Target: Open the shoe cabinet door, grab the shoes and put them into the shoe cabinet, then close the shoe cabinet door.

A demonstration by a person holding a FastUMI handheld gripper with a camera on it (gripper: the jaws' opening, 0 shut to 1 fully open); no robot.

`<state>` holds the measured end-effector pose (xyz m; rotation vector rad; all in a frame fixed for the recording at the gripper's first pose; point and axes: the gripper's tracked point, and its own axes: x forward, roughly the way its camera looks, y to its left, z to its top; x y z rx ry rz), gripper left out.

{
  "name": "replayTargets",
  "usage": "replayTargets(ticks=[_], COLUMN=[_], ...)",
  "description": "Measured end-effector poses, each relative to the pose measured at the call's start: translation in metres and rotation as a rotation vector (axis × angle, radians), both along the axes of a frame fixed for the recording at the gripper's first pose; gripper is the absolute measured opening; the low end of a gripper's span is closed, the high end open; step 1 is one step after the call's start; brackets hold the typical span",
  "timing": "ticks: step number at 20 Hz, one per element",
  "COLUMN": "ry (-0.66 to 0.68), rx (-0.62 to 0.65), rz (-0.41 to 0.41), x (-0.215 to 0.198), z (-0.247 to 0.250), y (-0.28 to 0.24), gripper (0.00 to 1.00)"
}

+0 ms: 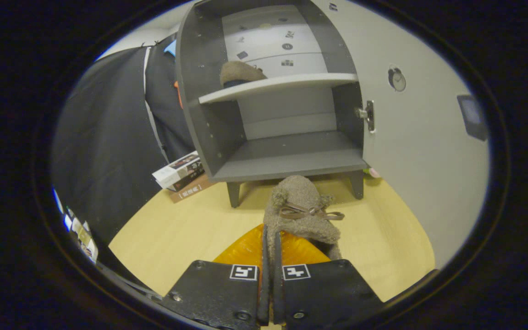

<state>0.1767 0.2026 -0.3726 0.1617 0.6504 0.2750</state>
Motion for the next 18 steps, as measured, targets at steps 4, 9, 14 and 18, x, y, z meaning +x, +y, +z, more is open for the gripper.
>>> replayTargets(ticks=[4,9,14,18], ry=[-0.103,-0.26,-0.358,-0.384], rx=[0.01,0.009,-0.008,-0.058], rz=[0.048,0.111,0.137,0.117], x=[-0.01,-0.014,-0.005,0.021], z=[0.07,0.17,0.251,0.294], y=[0.012,0.022,0.027,0.025], gripper=[0.07,0.07,0.07,0.07])
